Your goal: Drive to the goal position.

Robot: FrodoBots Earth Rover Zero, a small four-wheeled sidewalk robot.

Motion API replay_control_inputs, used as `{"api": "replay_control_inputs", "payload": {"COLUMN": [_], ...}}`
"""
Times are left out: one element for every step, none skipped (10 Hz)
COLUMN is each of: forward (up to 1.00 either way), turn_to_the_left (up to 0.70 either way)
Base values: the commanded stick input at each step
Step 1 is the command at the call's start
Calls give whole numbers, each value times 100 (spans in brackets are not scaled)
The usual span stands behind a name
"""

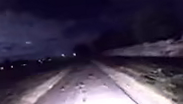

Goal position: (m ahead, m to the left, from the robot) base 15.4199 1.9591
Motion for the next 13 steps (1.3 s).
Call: {"api": "replay_control_inputs", "payload": {"forward": [85, 85, 85, 85, 85, 85, 85, 85, 85, 85, 85, 85, 85], "turn_to_the_left": [0, 0, 0, 0, 0, 0, 0, 0, 0, 0, 0, 0, 5]}}
